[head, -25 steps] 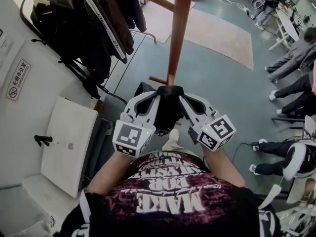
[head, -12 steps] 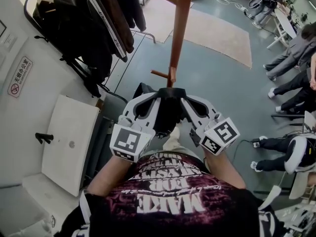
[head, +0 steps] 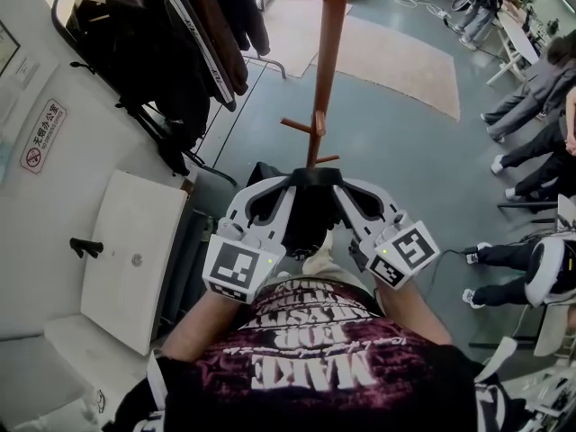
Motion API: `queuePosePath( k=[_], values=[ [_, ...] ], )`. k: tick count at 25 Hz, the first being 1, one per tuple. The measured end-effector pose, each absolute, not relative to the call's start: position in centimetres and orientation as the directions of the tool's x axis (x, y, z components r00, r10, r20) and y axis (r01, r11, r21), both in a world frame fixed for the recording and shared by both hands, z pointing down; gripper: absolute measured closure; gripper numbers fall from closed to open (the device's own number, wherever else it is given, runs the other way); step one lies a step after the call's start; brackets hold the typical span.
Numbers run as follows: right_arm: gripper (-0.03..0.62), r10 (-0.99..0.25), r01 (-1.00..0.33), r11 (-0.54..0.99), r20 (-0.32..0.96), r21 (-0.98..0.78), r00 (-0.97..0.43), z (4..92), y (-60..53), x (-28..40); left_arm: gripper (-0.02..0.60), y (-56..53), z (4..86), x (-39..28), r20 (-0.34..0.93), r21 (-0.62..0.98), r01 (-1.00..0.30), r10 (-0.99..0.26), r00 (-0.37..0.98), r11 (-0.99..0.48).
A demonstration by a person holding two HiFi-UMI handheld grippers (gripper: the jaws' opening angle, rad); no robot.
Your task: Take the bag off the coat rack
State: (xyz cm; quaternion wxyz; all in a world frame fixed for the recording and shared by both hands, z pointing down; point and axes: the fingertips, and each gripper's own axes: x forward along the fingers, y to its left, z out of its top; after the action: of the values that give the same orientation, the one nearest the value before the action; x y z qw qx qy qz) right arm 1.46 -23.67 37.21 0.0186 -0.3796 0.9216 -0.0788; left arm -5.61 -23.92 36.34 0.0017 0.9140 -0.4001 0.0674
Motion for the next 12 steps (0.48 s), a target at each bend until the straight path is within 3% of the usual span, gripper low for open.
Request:
queuePosePath(
  k=[12],
  values=[
    [0.586,-0.701,-0.699,0.702,0.036,-0.138,-0.712,36.8,-22.0,1.1,0.572,-22.6,35.9,-5.8,0.114,-0.052,-0.729,-0.73,0.674,-0.682]
  ],
)
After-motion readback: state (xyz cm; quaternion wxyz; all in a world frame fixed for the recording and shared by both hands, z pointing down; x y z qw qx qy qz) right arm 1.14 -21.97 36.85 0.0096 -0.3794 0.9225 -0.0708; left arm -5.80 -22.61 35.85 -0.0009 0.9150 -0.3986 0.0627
